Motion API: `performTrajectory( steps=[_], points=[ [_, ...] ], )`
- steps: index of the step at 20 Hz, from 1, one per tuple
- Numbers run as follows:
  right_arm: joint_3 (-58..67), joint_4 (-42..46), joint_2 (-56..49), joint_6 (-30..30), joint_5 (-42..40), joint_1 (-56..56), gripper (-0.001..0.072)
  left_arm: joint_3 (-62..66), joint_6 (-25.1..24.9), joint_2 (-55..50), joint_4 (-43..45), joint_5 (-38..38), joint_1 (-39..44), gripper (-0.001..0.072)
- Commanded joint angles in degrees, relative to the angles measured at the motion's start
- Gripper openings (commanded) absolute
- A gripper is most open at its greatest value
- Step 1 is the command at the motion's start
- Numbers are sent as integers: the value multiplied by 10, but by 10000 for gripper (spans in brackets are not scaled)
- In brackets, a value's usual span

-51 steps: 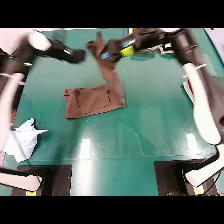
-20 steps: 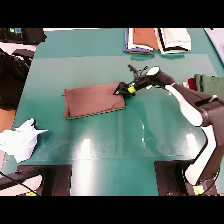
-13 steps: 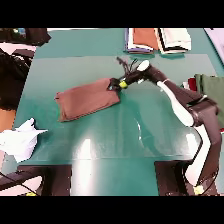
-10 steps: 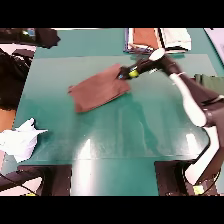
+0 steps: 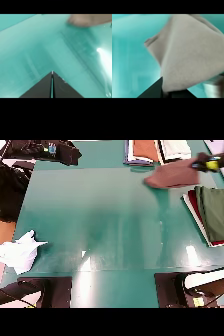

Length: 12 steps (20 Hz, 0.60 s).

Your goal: Fold the shirts.

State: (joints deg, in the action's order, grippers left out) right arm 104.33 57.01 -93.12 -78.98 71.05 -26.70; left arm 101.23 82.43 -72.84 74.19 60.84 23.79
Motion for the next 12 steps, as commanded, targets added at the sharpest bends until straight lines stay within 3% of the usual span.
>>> performTrajectory(
  steps=[1,6,12],
  points=[
    [1,-11,12,-6,7,-111,18,0,18,0,-5,-4,5,30],
    [20,-80,13,-5,-15,-163,17,0,30,0,-9,-3,5,30],
    [146,-78,19,-5,-14,-164,17,0,30,0,-9,-3,5,30]
  ],
)
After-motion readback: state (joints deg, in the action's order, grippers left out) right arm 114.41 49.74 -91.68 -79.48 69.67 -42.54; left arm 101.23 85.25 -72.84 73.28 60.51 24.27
